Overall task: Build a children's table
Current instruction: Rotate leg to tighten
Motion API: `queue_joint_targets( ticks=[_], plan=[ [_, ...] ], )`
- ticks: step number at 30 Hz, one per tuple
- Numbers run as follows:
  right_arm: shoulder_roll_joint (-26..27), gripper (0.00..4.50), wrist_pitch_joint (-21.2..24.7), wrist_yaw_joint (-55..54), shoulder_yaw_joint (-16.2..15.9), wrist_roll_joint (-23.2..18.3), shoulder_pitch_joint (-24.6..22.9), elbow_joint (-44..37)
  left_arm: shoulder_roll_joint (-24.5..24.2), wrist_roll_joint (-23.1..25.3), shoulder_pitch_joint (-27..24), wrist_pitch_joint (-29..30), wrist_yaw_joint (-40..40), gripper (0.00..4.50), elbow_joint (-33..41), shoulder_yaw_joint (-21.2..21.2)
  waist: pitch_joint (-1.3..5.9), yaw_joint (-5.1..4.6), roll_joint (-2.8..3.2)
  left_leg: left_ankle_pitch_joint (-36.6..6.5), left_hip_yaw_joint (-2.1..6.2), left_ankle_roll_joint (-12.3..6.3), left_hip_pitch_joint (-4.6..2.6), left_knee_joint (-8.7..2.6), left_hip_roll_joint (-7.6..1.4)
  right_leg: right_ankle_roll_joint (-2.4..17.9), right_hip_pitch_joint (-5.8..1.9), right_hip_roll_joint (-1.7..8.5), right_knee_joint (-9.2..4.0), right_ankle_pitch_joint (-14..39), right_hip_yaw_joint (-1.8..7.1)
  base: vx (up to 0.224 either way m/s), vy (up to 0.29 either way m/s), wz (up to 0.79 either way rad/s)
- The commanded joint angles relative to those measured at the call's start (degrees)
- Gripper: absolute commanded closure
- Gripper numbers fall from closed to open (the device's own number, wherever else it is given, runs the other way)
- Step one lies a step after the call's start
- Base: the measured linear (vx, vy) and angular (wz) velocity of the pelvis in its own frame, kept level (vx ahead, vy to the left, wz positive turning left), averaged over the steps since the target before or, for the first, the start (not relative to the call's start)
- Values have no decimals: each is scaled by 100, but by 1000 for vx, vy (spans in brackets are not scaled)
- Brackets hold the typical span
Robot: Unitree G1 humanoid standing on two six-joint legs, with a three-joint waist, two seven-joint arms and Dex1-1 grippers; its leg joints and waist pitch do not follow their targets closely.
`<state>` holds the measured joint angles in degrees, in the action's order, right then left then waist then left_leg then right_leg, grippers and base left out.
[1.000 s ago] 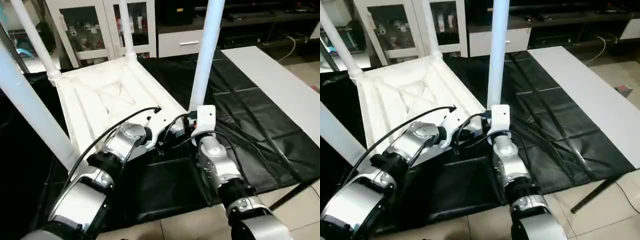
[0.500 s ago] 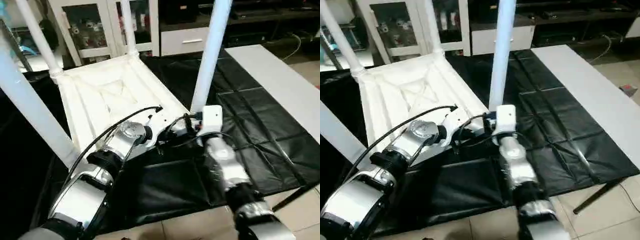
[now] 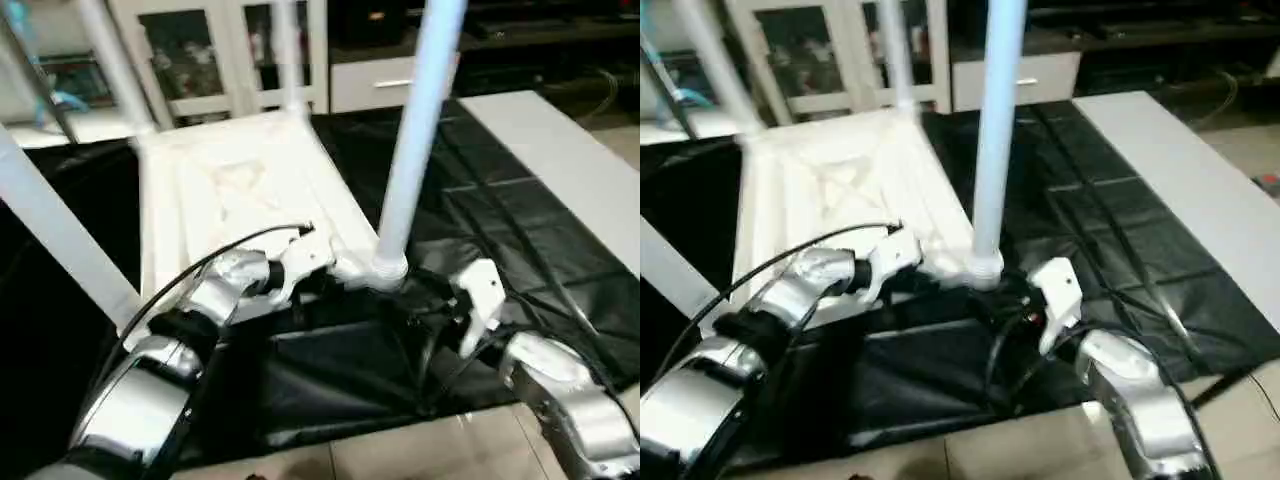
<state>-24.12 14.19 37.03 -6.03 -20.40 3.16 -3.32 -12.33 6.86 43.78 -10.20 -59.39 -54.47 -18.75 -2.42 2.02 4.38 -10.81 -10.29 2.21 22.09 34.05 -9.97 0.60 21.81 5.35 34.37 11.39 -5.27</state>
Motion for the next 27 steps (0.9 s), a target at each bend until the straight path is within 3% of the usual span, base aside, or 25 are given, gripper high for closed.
queue_joint_targets(
  ticks=[1,2,5,8,9,10,11,14,18,21,22,23,25,27],
  plan=[
    [-58,70,119,39,53,-83,-15,-161,77,-147,-152,-289,-209,422,86,-76,301,1,-144,-1374,137,-558,-97,-445,-380,1093,-184,409,-524,1496,333,0,0,0],
    [-91,70,179,7,3,-128,16,-191,56,-185,-199,-266,-202,405,147,1,308,21,-194,-1284,121,-572,-85,-439,-371,1138,-191,415,-493,1313,335,0,0,0],
    [-75,70,220,41,-44,-169,55,-226,39,-275,-244,-157,-173,387,242,123,322,54,-172,-1124,122,-600,-63,-425,-361,1144,-211,434,-459,1206,326,0,0,0],
    [-32,70,305,206,-101,-183,87,-304,-27,-469,-385,-11,-231,358,555,292,341,65,-209,-932,124,-657,-62,-413,-385,1223,-204,432,-408,850,325,0,0,0],
    [-17,70,337,258,-117,-180,94,-318,-50,-540,-452,31,-217,350,698,364,337,53,-261,-916,117,-672,-53,-415,-384,1233,-206,423,-405,781,325,0,0,0],
    [-5,70,358,322,-182,-121,135,-272,-112,-684,-602,147,-233,348,1017,487,341,58,-245,-868,127,-674,-57,-416,-395,1295,-216,433,-371,638,323,0,0,0],
    [-8,70,360,346,-209,-99,148,-254,-137,-735,-661,200,-256,341,1140,524,337,48,-273,-863,122,-687,-57,-419,-400,1333,-213,429,-363,576,320,0,0,0],
    [8,70,340,403,-309,-45,245,-157,-282,-902,-908,455,-275,308,1670,660,314,33,-282,-915,104,-661,-72,-415,-391,1385,-199,425,-373,585,329,0,0,0],
    [-33,70,362,550,-548,114,466,29,-619,-1014,-1257,790,-265,288,2456,793,299,22,-283,-1047,116,-483,-78,-437,-403,1325,-203,422,-350,851,331,0,0,0],
    [-14,70,327,583,-835,536,792,453,-1109,-1328,-1713,1665,-639,288,3699,869,293,23,-248,-1080,101,-343,-121,-448,-405,1331,-170,394,-338,891,343,0,0,0],
    [-8,70,330,576,-842,551,809,479,-1127,-1338,-1730,1702,-651,288,3748,871,279,12,-248,-1025,94,-335,-111,-462,-394,1364,-170,377,-343,836,346,0,0,0],
    [59,70,369,506,-921,687,984,756,-1314,-1451,-1905,2105,-749,288,4270,887,278,17,-236,-1027,91,-316,-110,-450,-383,1366,-170,374,-338,828,348,0,0,0],
    [181,70,344,390,-1008,851,1220,1200,-1533,-1540,-2087,2534,-858,288,4786,839,279,9,-227,-1008,89,-268,-118,-456,-380,1421,-174,369,-307,744,350,0,0,0],
    [237,70,284,337,-1079,966,1359,1477,-1622,-1577,-2175,2772,-860,288,5024,806,253,-8,-226,-1202,84,-167,-123,-467,-365,1391,-164,361,-329,1023,360,0,0,0]
  ],
)
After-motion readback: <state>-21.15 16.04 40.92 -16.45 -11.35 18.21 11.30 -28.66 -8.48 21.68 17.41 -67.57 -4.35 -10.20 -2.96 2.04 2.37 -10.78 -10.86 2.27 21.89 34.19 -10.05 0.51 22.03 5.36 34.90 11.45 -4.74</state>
